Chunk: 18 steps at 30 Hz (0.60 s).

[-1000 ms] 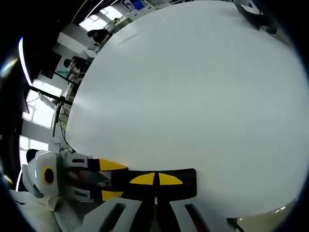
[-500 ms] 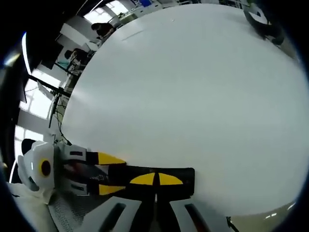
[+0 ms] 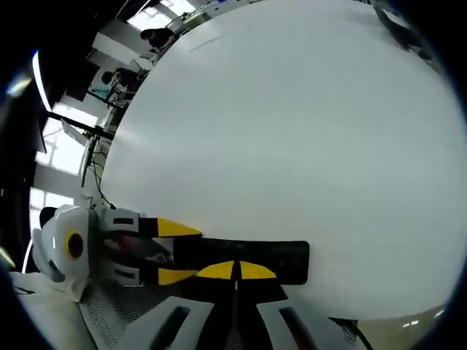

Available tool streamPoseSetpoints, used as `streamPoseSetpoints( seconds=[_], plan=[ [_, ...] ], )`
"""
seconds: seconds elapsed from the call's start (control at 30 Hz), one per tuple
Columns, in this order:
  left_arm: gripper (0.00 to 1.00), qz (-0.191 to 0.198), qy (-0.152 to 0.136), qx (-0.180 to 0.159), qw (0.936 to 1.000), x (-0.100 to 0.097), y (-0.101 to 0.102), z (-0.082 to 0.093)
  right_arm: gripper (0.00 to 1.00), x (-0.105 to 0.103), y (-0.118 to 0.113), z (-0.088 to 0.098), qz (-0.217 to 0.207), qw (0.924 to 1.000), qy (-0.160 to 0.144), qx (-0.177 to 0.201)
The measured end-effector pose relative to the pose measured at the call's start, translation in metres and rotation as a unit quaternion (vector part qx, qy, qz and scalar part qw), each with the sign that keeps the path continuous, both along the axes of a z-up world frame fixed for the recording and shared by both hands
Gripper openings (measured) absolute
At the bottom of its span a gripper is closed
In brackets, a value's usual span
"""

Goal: Press the specified remote control buttons in sequence, fully releasing each button before pressing the next.

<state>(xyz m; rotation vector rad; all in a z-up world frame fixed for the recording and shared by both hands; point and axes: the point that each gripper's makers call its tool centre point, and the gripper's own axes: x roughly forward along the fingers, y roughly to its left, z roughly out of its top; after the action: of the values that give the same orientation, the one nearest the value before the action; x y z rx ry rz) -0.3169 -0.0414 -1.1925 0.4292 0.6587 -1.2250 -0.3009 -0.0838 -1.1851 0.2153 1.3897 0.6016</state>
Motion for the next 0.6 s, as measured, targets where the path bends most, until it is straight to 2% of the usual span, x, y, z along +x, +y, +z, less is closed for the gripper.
streamPoseSetpoints(
  seconds=[0.07, 0.17, 0.6],
  plan=[
    [0.25, -0.001, -0.001, 0.001, 1.0000, 0.0001, 0.0000, 0.0000, 0.00, -0.0004, -0.0007, -0.0004, 0.015, 0.9998, -0.008, -0.008],
    [0.25, -0.003, -0.004, 0.003, 1.0000, 0.0000, 0.0000, -0.0002, 0.00, -0.0006, -0.0018, -0.0010, 0.013, 0.9998, -0.010, -0.011],
    [0.25, -0.007, -0.006, 0.003, 1.0000, -0.0004, -0.0010, -0.0006, 0.00, -0.0006, -0.0030, -0.0020, -0.016, 0.9998, 0.007, -0.005]
  ],
)
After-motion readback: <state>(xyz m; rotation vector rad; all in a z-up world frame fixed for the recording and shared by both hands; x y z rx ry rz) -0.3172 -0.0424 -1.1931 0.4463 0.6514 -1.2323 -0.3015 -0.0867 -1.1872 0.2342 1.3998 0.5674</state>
